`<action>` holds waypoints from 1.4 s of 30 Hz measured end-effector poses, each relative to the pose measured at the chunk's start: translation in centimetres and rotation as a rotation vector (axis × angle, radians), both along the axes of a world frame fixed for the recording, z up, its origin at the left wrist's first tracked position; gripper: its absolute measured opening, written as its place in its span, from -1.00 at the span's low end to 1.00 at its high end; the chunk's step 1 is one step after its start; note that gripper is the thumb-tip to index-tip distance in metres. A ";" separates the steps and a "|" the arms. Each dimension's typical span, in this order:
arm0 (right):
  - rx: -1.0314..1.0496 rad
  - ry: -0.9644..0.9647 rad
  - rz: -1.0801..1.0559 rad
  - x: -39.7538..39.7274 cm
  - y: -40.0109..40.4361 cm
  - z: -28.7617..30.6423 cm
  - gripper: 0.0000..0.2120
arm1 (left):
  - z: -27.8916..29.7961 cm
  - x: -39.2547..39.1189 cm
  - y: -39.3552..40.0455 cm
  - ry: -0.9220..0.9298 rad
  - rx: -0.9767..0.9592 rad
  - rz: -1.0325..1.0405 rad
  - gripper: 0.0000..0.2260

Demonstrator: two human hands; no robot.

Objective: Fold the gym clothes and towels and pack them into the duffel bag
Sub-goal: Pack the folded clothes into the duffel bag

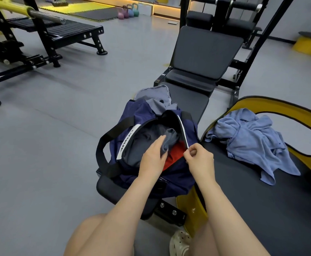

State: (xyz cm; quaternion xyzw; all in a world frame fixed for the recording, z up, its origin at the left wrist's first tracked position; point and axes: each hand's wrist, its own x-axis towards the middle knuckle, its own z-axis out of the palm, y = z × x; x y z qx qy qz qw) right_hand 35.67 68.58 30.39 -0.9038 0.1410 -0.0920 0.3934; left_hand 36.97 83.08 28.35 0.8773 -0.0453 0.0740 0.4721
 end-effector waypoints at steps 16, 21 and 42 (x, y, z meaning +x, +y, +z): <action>0.095 -0.001 0.107 -1.4 -1.8 0.1 -0.89 | -1.7 3.0 -1.3 0.210 0.797 -0.409 -0.49; 0.061 -0.009 0.122 -1.4 -2.0 0.1 -0.89 | -2.6 2.3 -3.3 0.247 0.919 -0.350 -0.48; 0.016 0.008 0.145 -0.1 0.4 0.2 -0.89 | -0.1 0.2 2.9 0.039 0.750 -0.221 -0.58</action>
